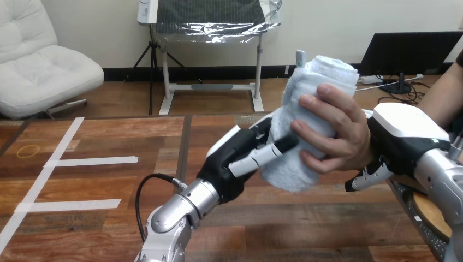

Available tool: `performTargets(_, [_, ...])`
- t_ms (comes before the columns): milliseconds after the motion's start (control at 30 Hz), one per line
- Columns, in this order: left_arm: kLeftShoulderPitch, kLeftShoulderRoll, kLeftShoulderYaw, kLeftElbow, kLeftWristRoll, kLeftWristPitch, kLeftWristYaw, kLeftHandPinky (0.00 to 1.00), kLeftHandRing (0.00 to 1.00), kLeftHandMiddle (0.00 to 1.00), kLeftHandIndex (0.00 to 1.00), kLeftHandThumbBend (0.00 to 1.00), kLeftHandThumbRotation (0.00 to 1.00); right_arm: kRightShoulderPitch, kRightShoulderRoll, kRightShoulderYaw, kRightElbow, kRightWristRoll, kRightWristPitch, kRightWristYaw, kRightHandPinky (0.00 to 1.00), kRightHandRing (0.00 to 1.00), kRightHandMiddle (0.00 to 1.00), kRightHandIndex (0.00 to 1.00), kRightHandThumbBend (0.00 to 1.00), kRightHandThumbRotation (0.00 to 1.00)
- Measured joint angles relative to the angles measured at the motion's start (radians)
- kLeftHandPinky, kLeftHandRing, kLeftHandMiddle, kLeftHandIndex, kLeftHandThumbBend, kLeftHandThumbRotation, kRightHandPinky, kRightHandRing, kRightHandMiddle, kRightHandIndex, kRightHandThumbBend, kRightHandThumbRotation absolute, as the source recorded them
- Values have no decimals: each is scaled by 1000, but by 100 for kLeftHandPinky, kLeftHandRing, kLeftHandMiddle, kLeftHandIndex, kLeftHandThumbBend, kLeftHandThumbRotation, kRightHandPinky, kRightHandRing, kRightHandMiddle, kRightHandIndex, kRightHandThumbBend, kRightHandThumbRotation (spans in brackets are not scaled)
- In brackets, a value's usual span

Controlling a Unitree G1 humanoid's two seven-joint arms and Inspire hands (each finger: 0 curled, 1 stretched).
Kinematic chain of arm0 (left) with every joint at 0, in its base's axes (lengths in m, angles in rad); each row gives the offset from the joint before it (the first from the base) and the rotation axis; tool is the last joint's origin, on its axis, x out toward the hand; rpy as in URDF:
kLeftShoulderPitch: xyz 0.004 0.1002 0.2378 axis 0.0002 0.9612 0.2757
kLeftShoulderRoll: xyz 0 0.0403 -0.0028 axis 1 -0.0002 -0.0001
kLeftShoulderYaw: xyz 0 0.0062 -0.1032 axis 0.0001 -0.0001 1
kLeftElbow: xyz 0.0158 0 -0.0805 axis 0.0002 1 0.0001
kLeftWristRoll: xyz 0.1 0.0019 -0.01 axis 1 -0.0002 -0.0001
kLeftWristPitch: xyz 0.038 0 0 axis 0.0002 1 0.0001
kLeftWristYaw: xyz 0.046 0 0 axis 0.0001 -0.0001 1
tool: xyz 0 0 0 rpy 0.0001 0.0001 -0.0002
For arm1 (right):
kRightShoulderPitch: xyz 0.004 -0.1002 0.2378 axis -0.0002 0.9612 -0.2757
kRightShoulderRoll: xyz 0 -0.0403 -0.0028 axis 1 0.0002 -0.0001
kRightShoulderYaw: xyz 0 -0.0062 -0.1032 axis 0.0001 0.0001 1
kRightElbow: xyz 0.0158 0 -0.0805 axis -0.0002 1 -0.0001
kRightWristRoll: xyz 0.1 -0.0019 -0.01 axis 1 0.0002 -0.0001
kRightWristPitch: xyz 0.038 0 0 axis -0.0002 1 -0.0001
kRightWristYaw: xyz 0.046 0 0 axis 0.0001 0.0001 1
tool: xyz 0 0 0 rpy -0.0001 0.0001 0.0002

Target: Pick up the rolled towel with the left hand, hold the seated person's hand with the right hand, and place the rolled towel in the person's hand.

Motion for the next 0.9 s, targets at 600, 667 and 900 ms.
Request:
performTargets(600, [45, 21, 26, -48, -11, -93, 62, 80, 85, 87, 93, 77, 72, 79, 5, -34, -208, 24, 96, 67, 83, 92, 93, 89, 80, 0])
performTargets(667, [53, 25, 31, -50, -16, -108, 68, 79, 84, 87, 93, 76, 73, 87, 7, -36, -232, 26, 103, 70, 83, 92, 93, 88, 81, 0])
performTargets(900, [87, 34, 51, -70, -31, -158, 90, 79, 84, 87, 93, 71, 73, 115, 11, -42, -319, 24, 137, 80, 82, 92, 92, 88, 82, 0])
